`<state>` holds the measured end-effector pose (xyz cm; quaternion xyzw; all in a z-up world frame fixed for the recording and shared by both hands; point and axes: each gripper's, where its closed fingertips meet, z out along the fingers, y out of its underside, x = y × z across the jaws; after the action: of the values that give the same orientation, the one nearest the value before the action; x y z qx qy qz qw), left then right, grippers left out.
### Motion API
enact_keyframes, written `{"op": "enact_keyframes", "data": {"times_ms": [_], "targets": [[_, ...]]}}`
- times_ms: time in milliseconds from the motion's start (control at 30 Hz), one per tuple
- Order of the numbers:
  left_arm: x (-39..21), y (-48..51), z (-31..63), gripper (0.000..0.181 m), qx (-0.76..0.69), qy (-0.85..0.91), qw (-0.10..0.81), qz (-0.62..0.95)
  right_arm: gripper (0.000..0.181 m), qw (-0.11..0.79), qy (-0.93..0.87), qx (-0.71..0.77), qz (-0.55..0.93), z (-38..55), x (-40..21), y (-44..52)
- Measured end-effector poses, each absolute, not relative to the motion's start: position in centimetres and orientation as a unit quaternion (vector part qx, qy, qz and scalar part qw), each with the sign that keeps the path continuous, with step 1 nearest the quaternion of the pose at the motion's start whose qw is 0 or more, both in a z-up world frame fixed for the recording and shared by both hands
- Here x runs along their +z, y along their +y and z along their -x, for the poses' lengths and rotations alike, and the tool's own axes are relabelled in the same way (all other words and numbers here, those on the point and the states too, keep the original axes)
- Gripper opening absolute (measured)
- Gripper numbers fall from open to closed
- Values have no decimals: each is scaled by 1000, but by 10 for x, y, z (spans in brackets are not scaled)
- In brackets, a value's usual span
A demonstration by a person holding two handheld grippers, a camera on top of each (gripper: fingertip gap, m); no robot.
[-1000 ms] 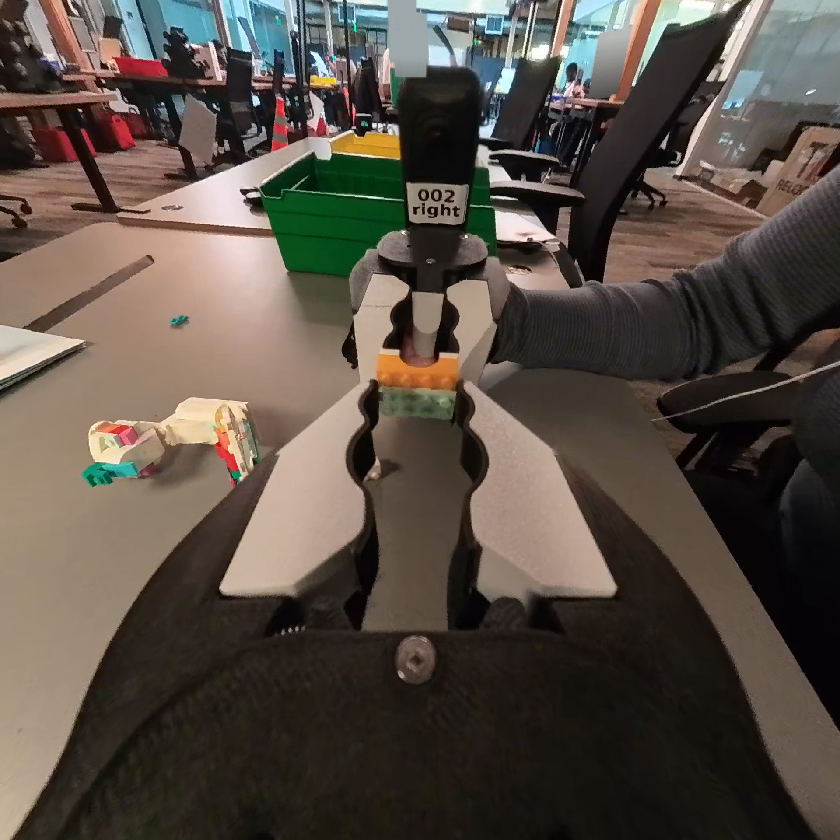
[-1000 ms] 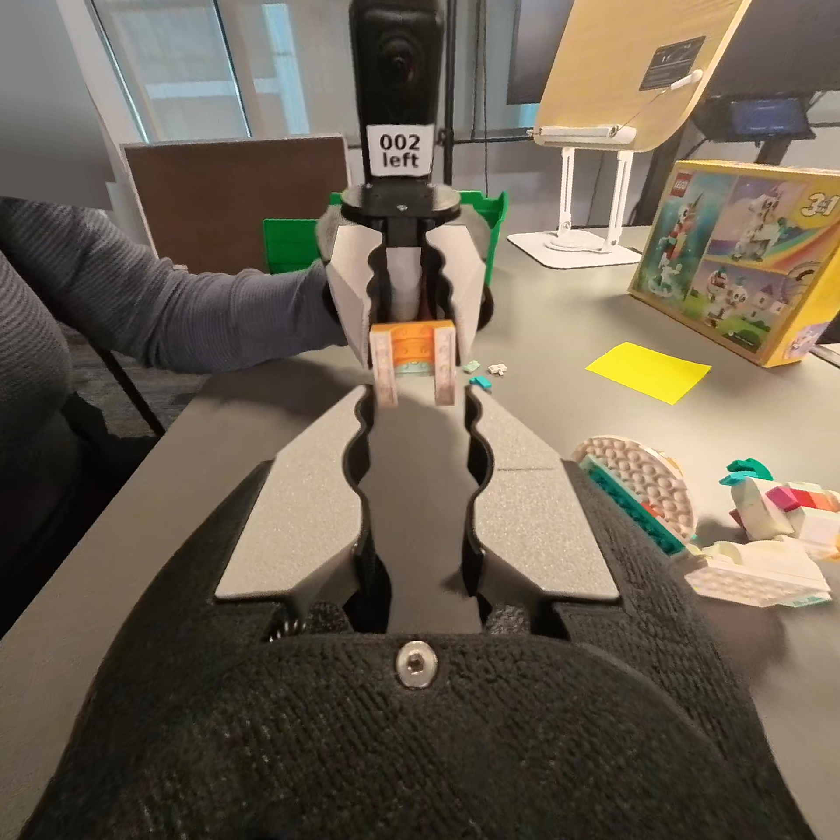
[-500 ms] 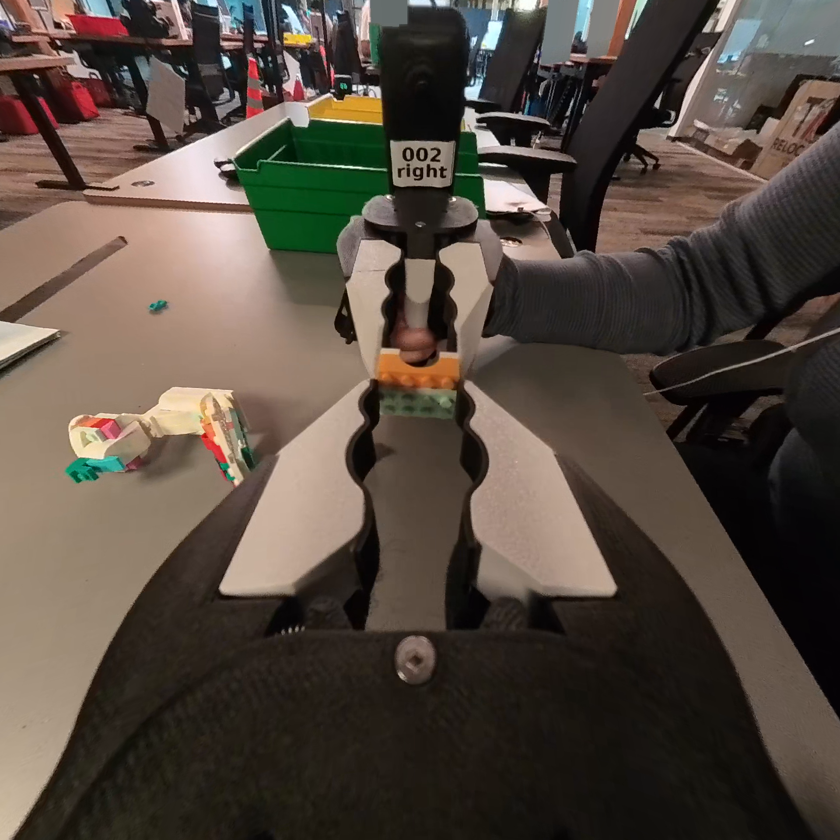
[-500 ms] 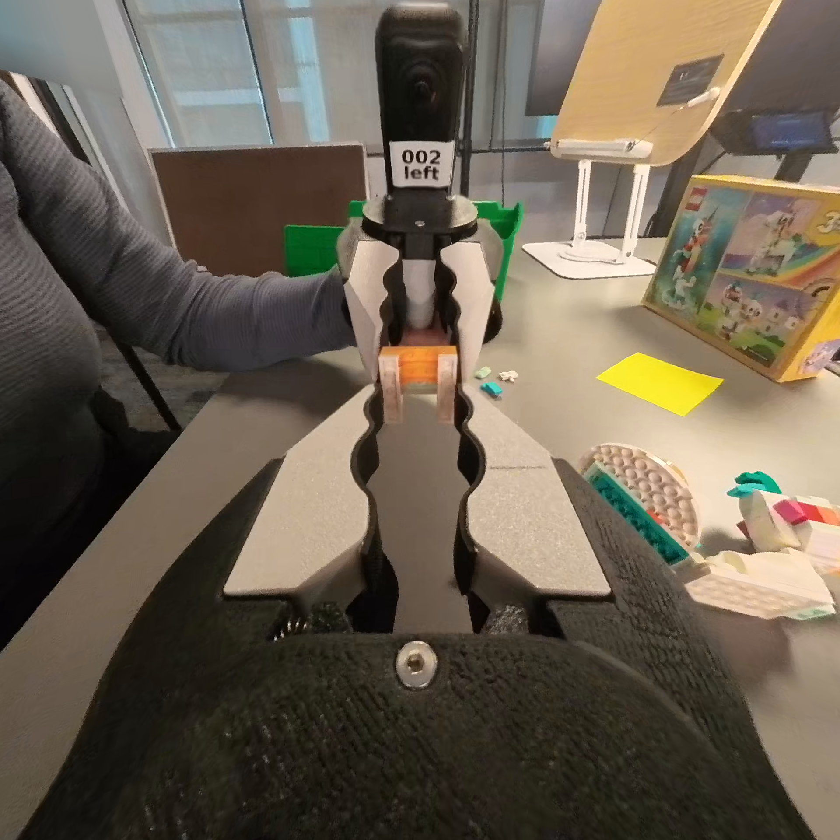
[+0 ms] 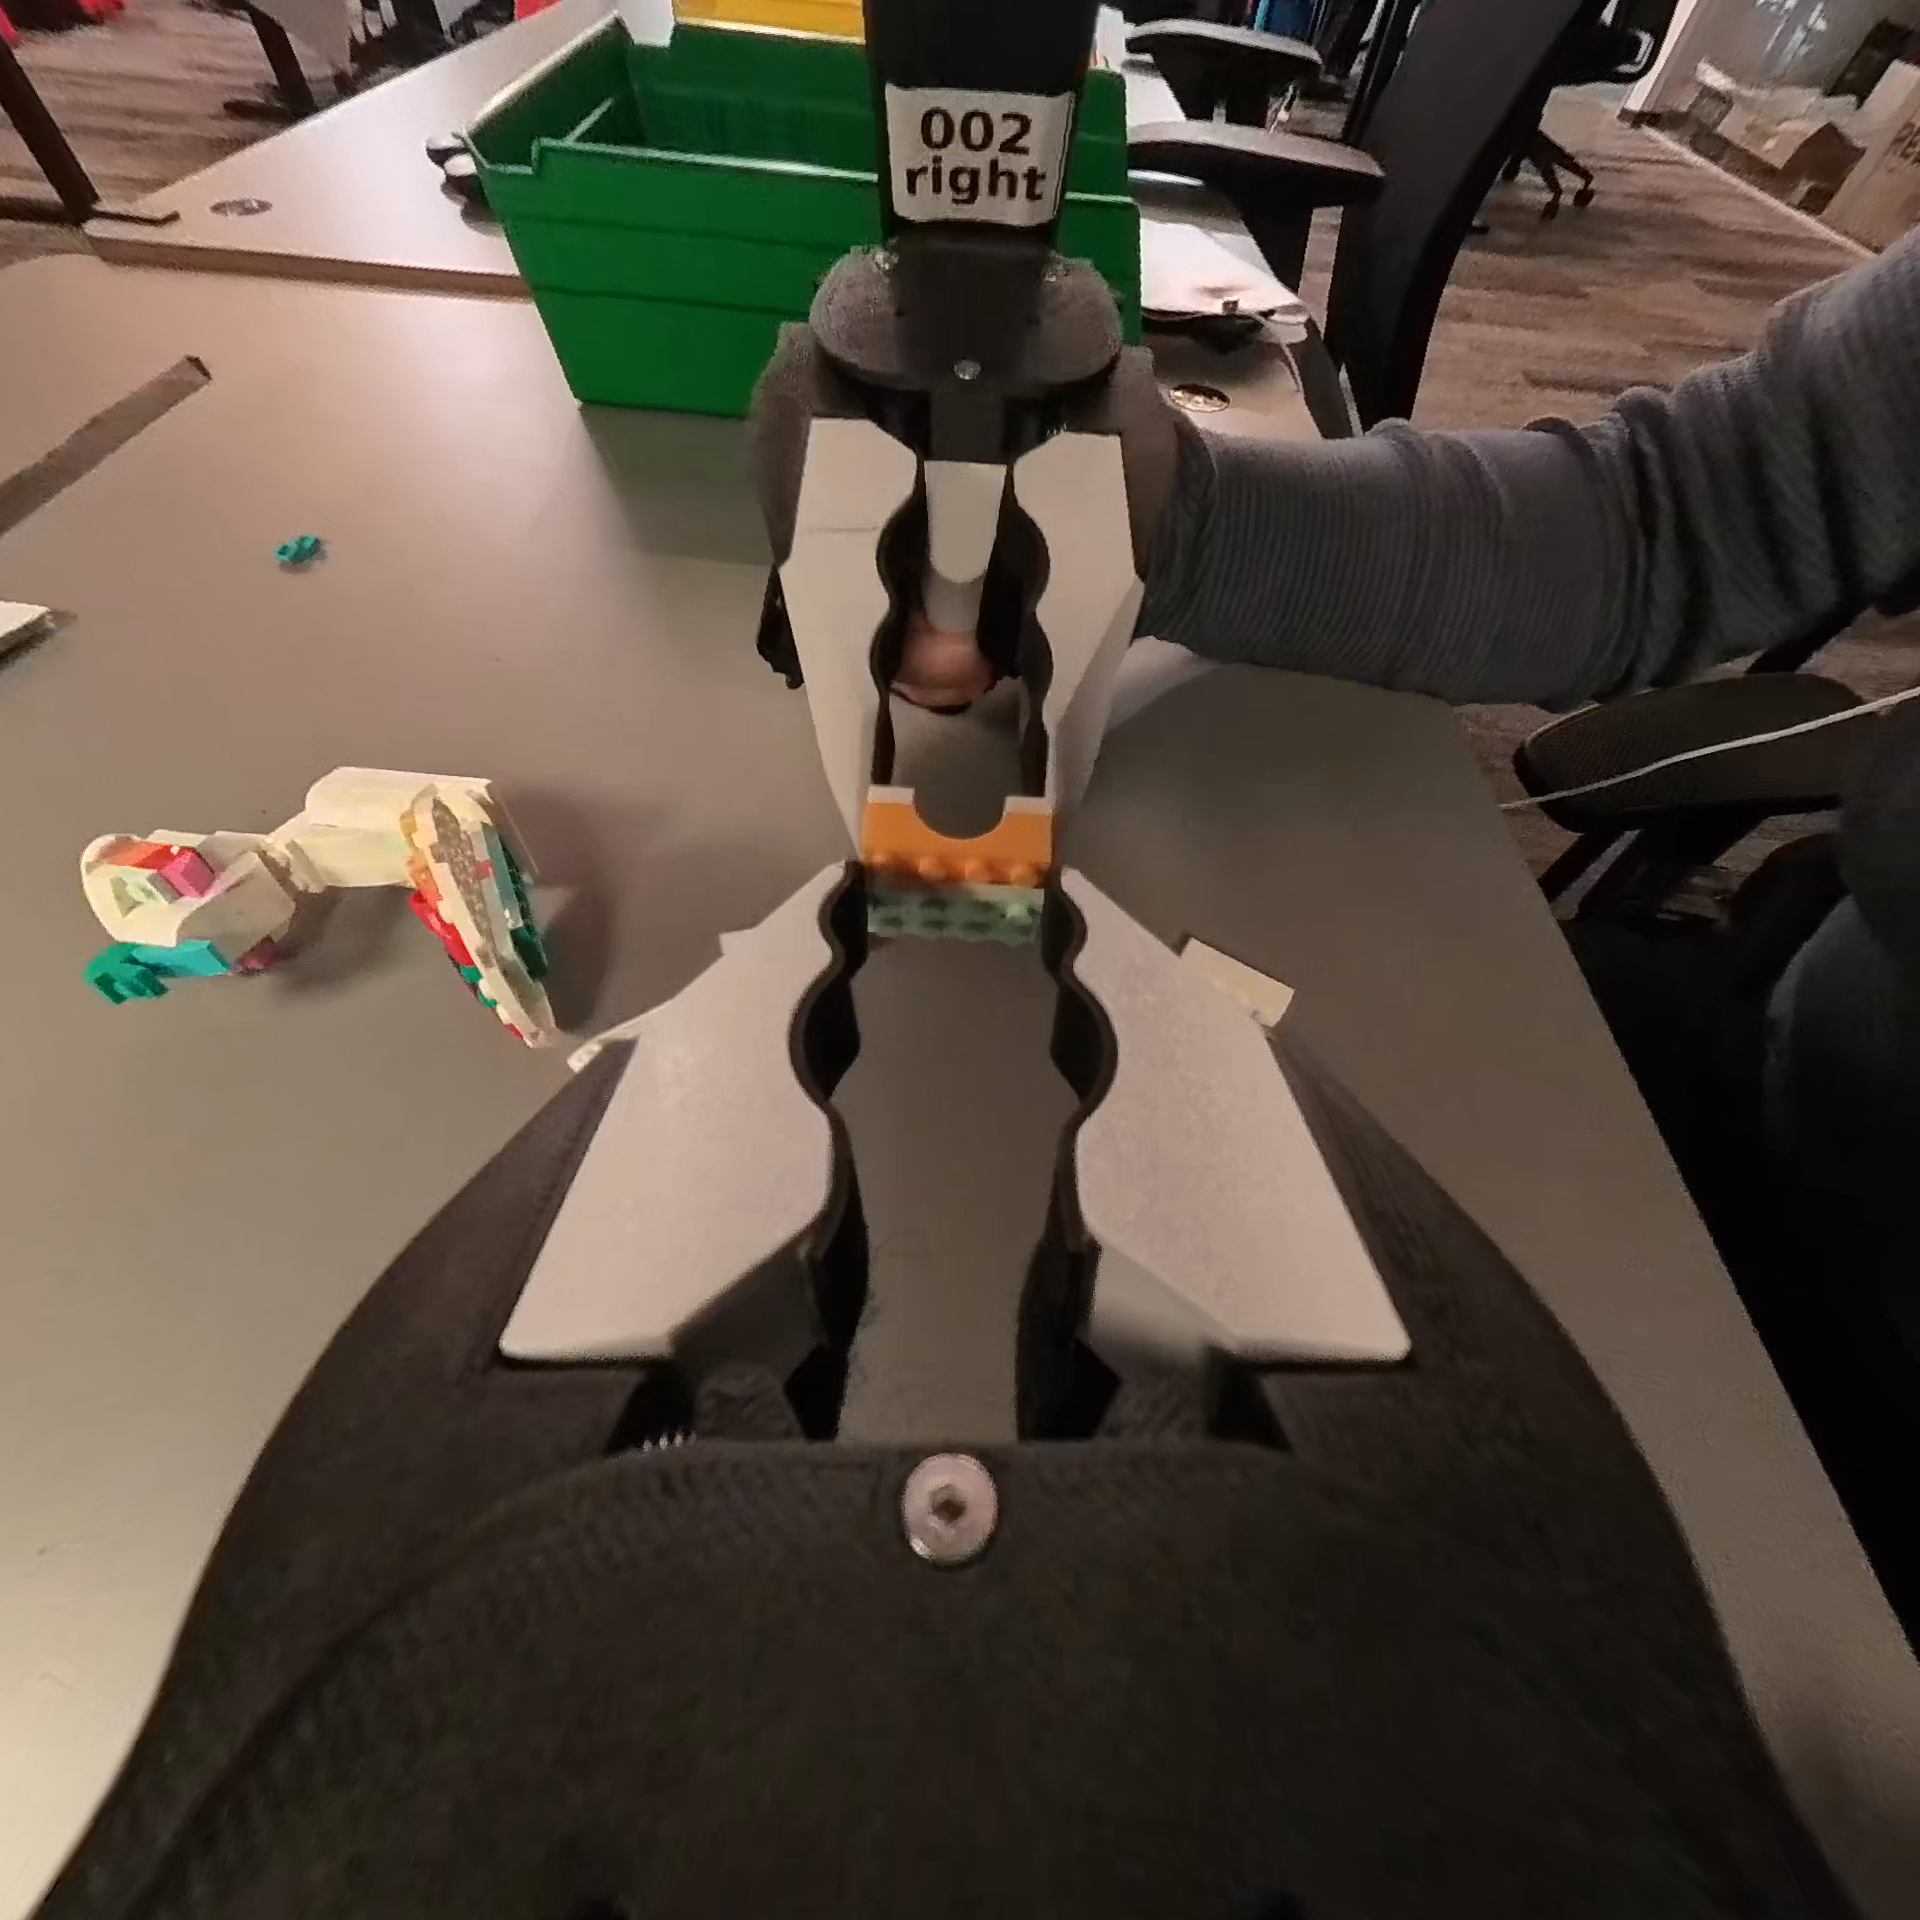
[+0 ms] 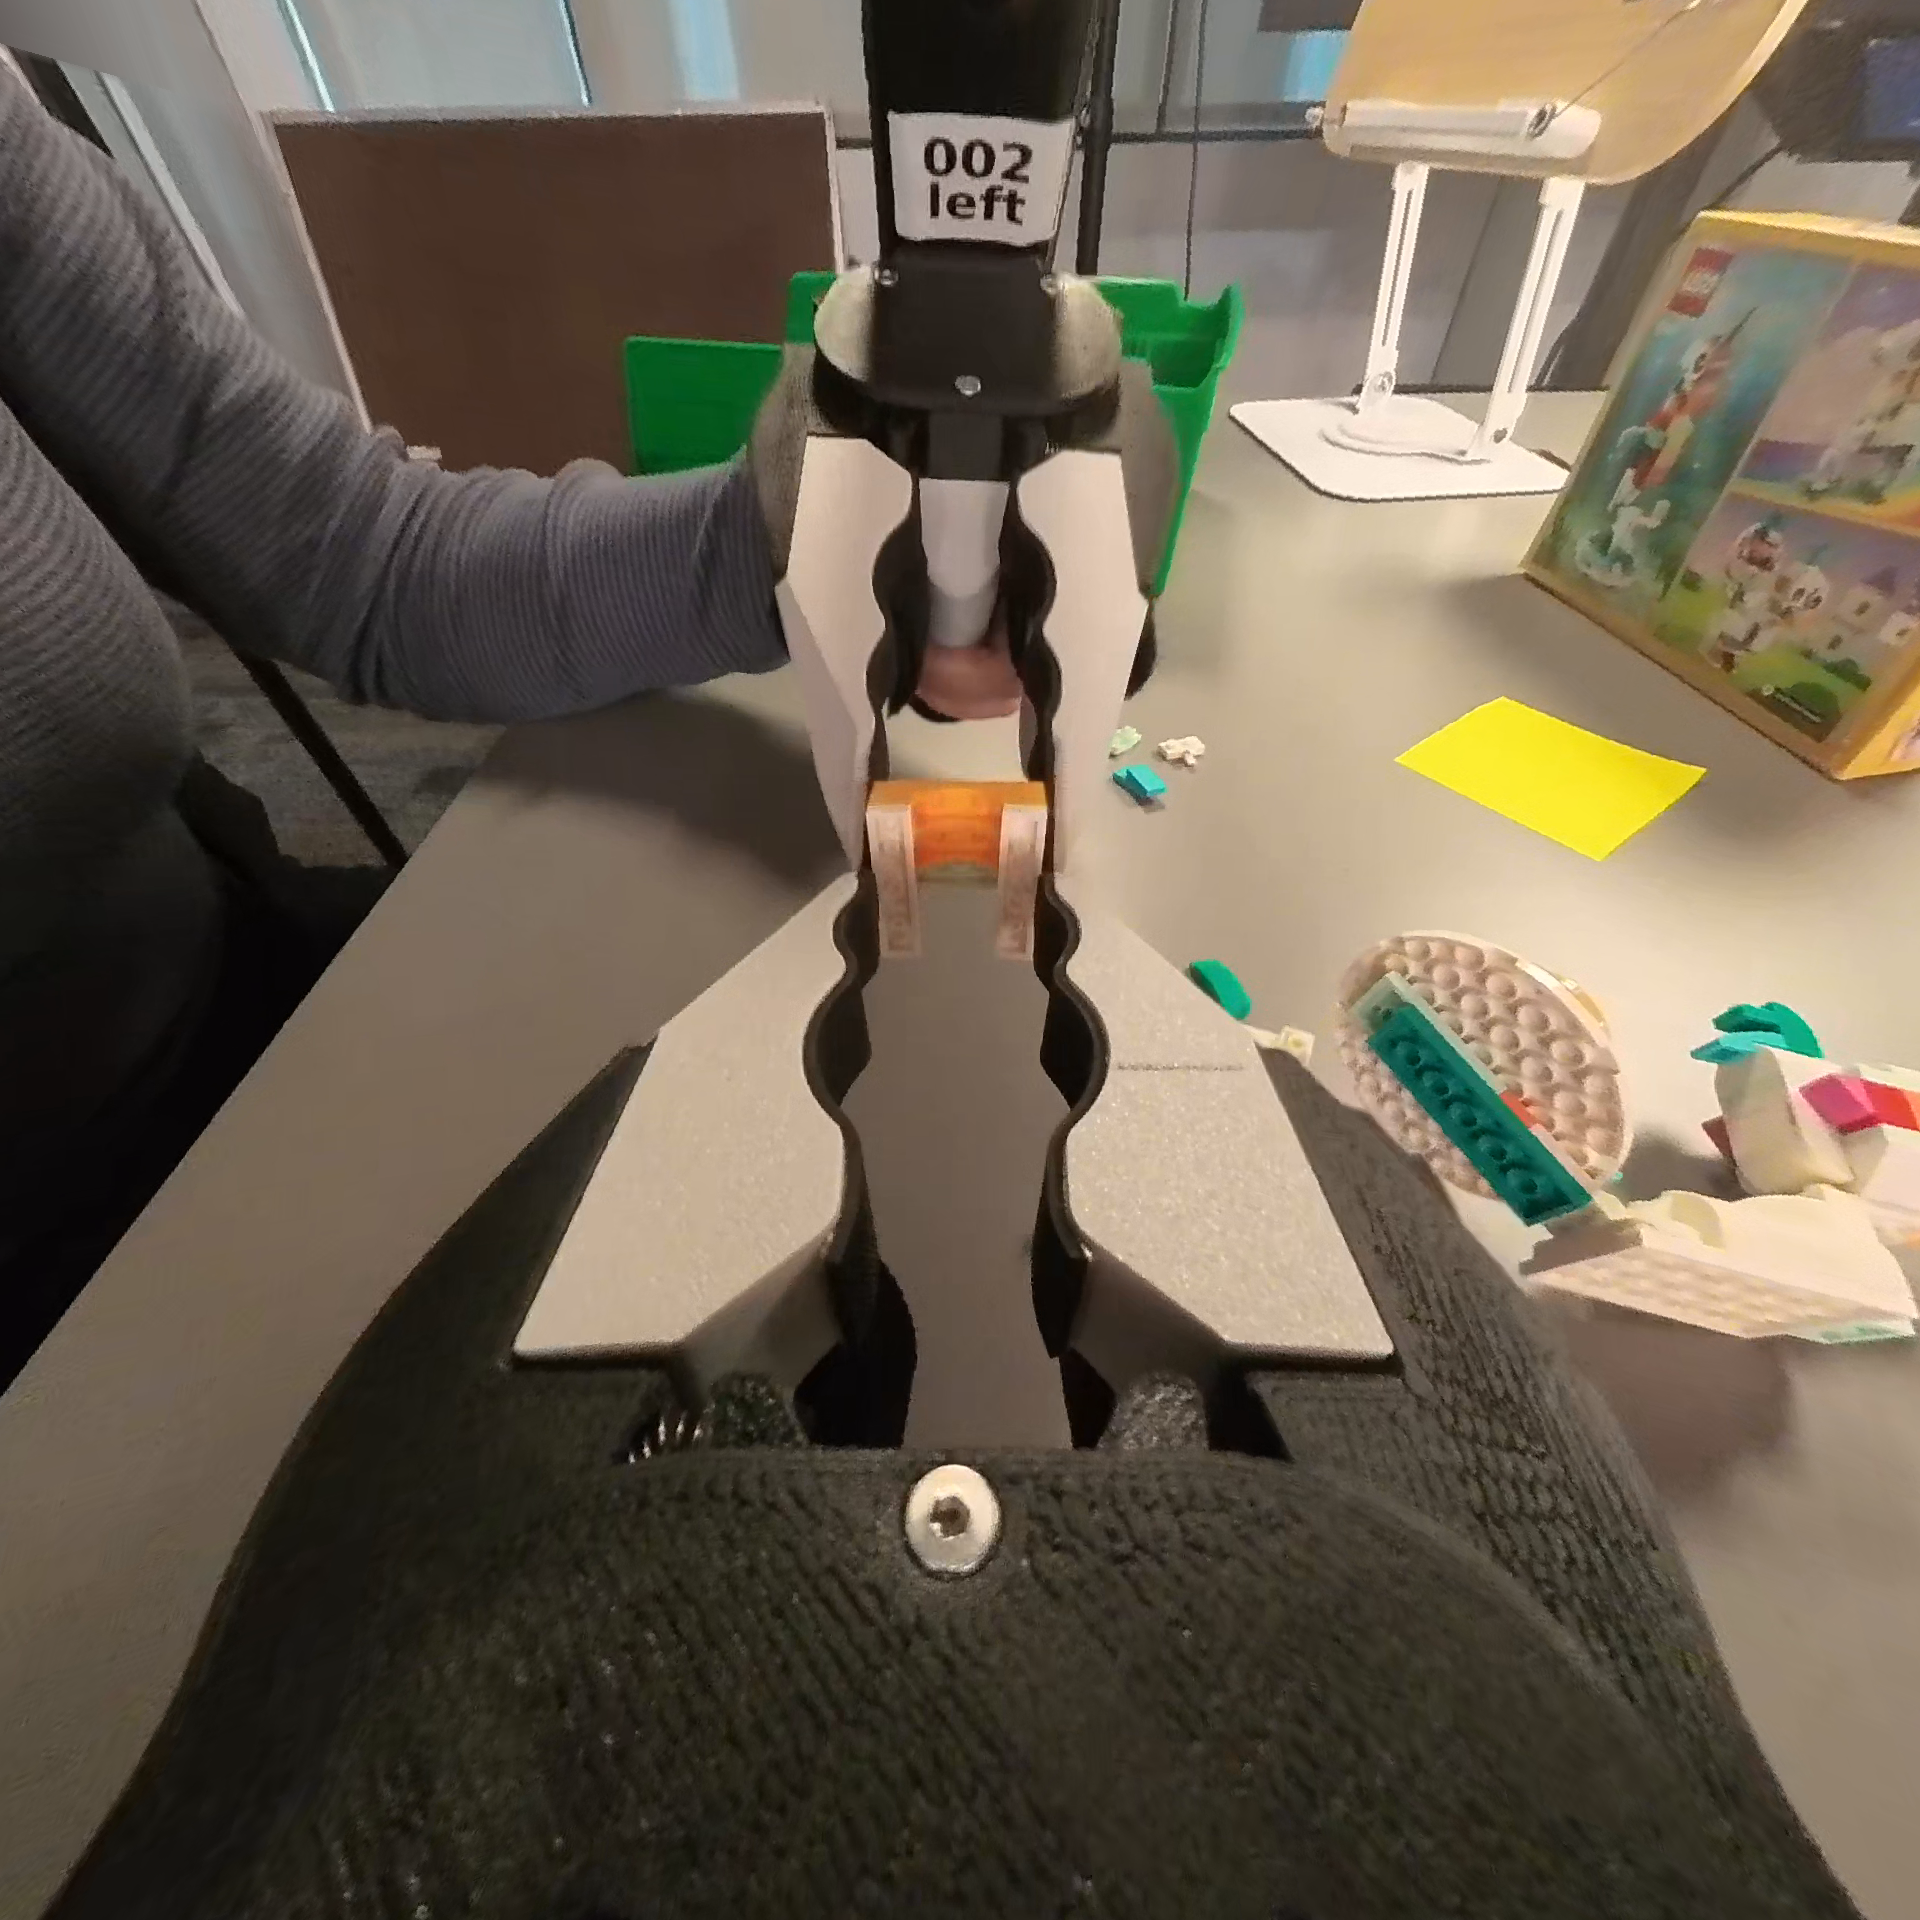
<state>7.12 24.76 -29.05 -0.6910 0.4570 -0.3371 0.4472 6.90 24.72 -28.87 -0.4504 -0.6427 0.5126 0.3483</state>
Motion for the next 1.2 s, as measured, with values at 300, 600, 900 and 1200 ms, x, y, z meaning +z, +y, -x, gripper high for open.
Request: {"op": "enact_keyframes", "data": {"times_ms": [300,600,900,1200], "targets": [[-303,249,-36,33,-318,425,435,727,0,375,-609,502,486,-95,-285,279],[-309,252,-44,33,-336,407,424,736,0,316,-626,496,512,-85,-310,270],[-341,253,-58,33,-220,480,400,749,21,318,-625,465,540,-75,-318,276],[-359,251,-56,53,-197,475,353,782,38,444,-534,311,649,-115,-307,362]]}}
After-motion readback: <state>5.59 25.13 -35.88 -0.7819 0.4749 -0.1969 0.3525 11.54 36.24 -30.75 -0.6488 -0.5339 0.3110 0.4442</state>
